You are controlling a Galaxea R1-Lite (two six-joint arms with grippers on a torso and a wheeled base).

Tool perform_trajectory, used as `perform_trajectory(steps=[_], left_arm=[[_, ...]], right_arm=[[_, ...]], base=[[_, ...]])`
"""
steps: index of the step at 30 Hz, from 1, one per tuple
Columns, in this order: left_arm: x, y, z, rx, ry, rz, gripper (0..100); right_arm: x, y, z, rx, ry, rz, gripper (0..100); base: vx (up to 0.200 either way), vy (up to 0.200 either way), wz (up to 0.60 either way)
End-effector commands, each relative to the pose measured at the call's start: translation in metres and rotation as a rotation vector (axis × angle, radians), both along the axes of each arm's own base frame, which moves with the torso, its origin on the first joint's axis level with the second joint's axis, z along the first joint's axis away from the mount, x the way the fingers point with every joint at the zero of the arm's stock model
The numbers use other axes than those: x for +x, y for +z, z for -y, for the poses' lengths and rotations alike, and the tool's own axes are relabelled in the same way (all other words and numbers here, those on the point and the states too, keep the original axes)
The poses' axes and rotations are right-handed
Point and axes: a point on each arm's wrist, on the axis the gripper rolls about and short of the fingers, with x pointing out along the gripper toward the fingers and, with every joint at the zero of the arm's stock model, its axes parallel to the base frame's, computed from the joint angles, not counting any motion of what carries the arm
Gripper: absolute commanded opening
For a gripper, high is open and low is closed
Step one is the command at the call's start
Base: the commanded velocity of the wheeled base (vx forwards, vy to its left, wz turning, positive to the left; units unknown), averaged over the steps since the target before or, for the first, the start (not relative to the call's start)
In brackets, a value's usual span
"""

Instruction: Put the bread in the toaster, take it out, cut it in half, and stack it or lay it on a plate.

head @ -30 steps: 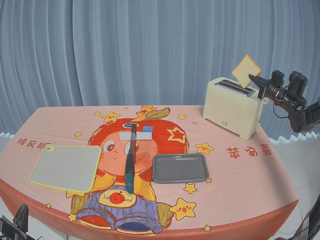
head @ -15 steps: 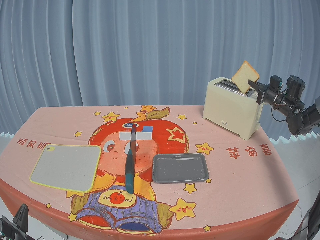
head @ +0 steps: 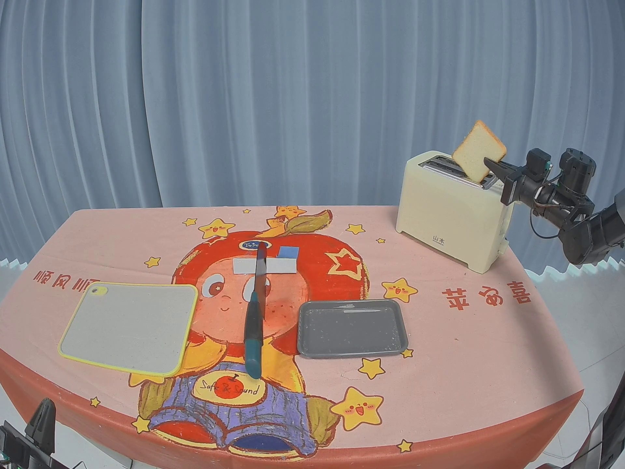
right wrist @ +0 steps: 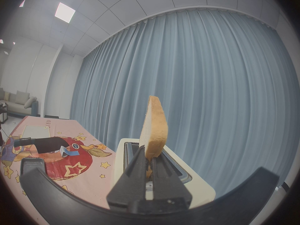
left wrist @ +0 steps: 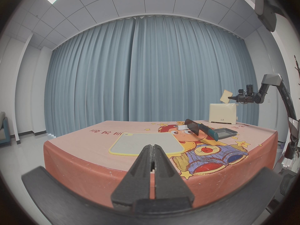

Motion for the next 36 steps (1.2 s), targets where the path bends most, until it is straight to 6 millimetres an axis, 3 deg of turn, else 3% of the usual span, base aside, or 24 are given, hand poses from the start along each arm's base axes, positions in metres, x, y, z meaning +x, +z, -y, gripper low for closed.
perform_trajectory(steps=[1,36], left_arm=[[0.0,-0.005,0.0,0.0,0.0,-0.001,0],[0.0,-0.005,0.0,0.0,0.0,-0.001,0]], right_arm=[[0.0,0.0,-0.002,0.0,0.006,0.001,0],[0.007,0.013,-0.003,-0.088,0.009,-0.064,0]], base=[[0.0,0.0,0.0],[0.0,0.0,0.0]])
